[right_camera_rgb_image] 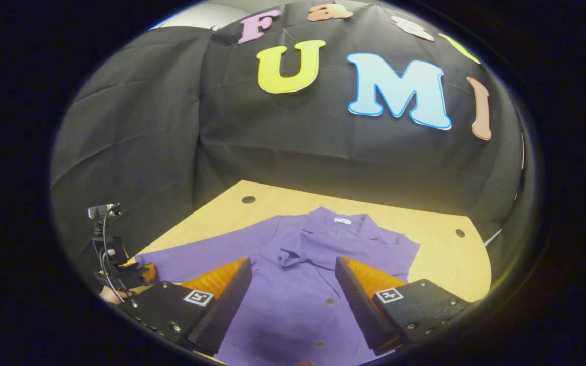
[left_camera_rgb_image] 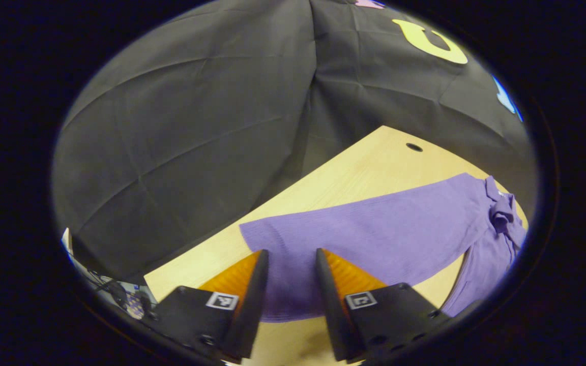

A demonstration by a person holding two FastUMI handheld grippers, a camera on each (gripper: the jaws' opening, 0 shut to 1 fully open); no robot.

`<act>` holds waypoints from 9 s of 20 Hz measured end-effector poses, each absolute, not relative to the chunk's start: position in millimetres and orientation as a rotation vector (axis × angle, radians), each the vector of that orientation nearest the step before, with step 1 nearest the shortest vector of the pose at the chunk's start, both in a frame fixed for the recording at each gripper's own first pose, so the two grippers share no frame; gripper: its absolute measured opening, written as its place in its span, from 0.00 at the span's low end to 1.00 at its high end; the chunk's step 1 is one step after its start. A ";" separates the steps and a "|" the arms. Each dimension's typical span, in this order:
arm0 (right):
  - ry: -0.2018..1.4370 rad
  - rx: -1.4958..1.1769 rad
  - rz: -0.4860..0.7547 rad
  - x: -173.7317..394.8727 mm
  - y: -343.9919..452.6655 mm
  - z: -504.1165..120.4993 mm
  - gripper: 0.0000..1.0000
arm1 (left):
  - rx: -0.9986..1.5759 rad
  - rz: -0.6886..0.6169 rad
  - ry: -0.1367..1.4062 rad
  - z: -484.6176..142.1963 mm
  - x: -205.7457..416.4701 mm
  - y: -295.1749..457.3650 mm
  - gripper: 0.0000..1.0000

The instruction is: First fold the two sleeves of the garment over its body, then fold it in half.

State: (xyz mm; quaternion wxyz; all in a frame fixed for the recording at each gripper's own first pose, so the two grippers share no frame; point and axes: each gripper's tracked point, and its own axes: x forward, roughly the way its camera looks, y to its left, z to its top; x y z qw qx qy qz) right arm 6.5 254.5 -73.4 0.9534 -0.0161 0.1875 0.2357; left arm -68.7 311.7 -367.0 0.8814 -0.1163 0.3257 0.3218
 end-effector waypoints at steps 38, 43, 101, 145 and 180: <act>0.446 0.132 0.209 15.1 19.6 -128.8 0.99 | -0.233 -0.047 0.435 -182.3 160.9 -84.8 0.07; 0.470 0.145 0.194 13.6 -9.5 -146.2 0.99 | -0.193 -0.141 0.449 -188.3 179.7 -171.3 0.07; 0.777 0.164 -0.006 -145.6 -8.5 -314.7 0.99 | -0.016 -0.117 0.802 -338.9 -209.3 92.3 1.00; 0.491 0.432 0.295 23.5 51.9 -94.2 0.05 | -0.296 -0.200 0.549 -162.0 -3.5 -0.8 0.07; 0.546 0.296 0.214 335.5 50.6 -158.2 0.27 | -0.120 0.152 0.535 -243.2 315.5 40.0 0.23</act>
